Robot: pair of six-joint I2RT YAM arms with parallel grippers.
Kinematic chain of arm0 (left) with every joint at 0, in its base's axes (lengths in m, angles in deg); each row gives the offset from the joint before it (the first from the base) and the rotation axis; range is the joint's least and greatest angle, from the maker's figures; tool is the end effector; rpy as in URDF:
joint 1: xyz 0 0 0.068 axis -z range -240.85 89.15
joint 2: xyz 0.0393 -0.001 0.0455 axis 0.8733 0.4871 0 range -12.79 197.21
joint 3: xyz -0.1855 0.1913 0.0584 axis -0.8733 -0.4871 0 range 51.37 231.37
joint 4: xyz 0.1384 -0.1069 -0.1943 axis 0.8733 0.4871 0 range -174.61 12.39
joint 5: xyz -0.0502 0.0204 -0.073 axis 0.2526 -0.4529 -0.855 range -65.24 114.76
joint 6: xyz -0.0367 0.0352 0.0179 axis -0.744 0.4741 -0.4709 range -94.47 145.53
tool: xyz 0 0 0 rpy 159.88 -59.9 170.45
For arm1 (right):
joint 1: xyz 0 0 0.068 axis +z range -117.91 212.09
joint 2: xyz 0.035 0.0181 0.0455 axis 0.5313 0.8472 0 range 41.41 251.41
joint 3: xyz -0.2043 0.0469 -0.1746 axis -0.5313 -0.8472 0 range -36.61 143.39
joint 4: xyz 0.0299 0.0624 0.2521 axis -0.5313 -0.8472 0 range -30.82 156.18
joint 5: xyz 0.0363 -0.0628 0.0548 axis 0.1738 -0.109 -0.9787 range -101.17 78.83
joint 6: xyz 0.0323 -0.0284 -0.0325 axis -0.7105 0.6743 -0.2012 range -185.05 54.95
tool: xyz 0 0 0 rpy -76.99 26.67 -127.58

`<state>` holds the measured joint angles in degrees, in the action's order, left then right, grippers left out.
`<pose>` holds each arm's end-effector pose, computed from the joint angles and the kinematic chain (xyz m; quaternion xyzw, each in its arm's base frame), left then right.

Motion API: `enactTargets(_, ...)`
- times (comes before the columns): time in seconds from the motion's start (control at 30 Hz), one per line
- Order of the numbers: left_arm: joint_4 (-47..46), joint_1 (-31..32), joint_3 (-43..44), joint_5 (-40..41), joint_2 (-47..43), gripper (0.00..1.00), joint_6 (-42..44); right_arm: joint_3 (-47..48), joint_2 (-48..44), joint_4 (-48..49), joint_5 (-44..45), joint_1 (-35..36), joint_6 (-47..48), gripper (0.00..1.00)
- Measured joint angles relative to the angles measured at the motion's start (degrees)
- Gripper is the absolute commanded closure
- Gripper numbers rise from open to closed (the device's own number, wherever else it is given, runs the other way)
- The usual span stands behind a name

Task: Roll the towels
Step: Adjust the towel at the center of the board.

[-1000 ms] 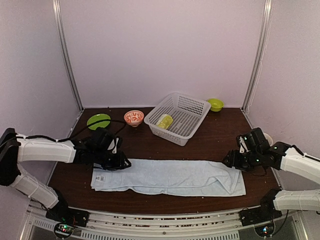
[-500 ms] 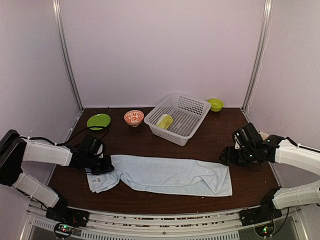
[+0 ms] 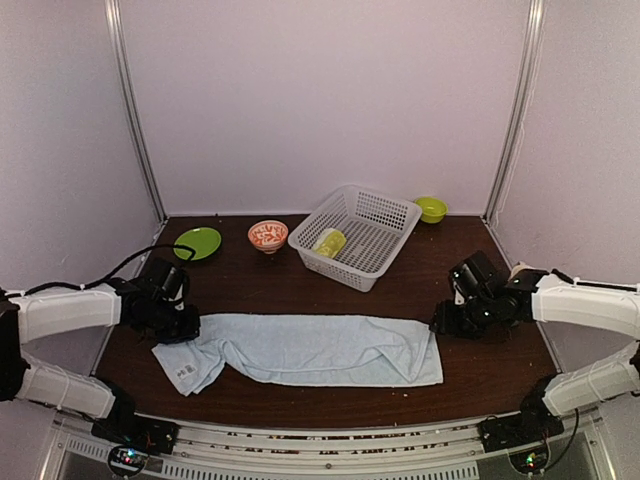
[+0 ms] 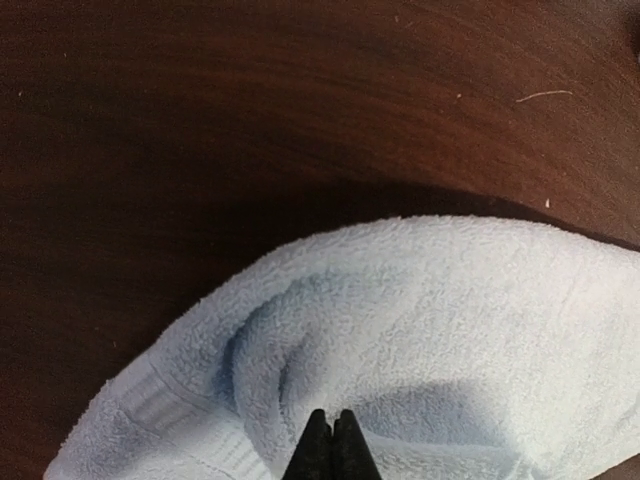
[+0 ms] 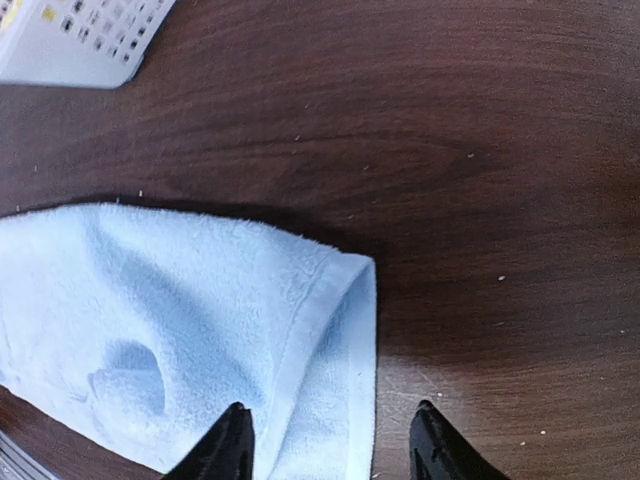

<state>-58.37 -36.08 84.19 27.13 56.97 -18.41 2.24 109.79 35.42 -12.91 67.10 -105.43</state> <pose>0.1912 -0.0867 0.1642 -0.1667 0.9581 -0.1143 0.2028 0.1794 0.1269 0.1952 0.0414 0.9656 0.1683 0.1939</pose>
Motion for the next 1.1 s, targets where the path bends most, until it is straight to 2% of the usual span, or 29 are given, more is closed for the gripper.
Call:
enactTargets(0.13,2.5,0.0,2.2,-1.4,-2.0,0.87,2.2,-0.4,3.9,0.5,-0.8,2.8,-0.1,0.71)
enactTargets(0.23,3.8,0.0,3.7,-3.4,-4.1,0.85,3.0,-1.1,5.9,0.1,-0.8,3.6,0.3,0.83)
enactTargets(0.3,4.2,0.0,4.3,-4.7,-6.0,0.86,3.4,-1.3,7.2,-0.3,-0.7,3.6,0.7,0.85)
enactTargets(0.5,4.3,0.0,4.5,-7.1,-9.0,0.86,3.4,0.1,13.0,-1.8,-0.8,3.6,2.9,0.85)
enactTargets(0.73,3.0,0.1,2.3,-8.9,-10.6,0.87,3.1,9.2,21.8,-7.3,0.7,3.4,7.2,0.89)
enactTargets(0.93,0.7,0.1,0.3,-9.6,-10.9,0.88,2.7,15.1,26.8,-11.6,1.4,-1.5,8.7,0.91)
enactTargets(1.0,-0.1,0.1,-0.3,-10.1,-10.9,0.89,2.5,16.3,27.7,-12.5,2.1,-4.5,8.8,0.86)
enactTargets(1.1,-1.2,0.1,-0.7,-10.8,-10.4,0.89,2.3,17.5,28.6,-14.0,3.8,-8.4,8.9,0.71)
